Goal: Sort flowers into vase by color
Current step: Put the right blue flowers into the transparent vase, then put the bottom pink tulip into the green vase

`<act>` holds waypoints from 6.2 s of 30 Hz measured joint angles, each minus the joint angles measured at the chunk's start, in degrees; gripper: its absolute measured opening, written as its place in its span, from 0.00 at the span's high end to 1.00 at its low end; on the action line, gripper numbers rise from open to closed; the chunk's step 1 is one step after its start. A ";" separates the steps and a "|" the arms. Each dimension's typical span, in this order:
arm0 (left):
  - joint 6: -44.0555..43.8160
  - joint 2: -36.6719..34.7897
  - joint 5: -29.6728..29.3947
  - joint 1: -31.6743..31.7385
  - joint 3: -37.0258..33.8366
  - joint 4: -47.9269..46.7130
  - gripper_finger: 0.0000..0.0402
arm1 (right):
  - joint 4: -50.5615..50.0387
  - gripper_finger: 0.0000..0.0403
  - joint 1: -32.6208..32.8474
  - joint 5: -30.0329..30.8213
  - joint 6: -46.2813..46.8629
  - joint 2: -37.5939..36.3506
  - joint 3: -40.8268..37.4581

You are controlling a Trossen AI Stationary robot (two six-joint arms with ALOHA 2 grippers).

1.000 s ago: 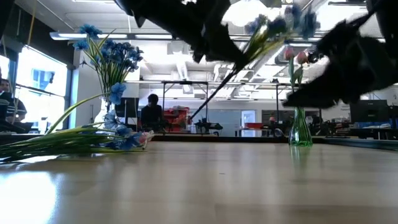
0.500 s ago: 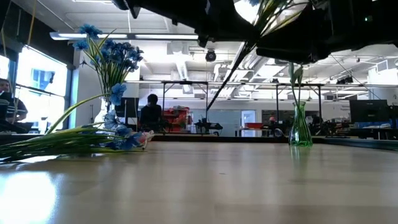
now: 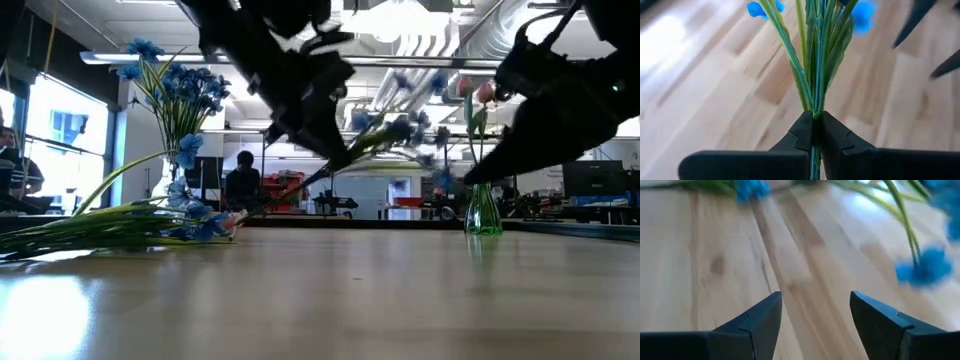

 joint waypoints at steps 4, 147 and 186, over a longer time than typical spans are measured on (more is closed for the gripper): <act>-0.49 3.42 3.13 1.82 0.06 0.15 0.99 | -8.48 0.42 0.00 -2.85 6.22 -3.92 0.00; 35.40 -12.09 -9.18 -12.05 -10.05 36.06 1.00 | 33.12 0.60 -8.43 -13.72 -41.40 -4.70 11.24; 25.41 -12.11 -14.40 -11.77 -10.10 23.45 0.63 | -59.57 0.99 -18.18 26.61 -13.83 -24.08 39.92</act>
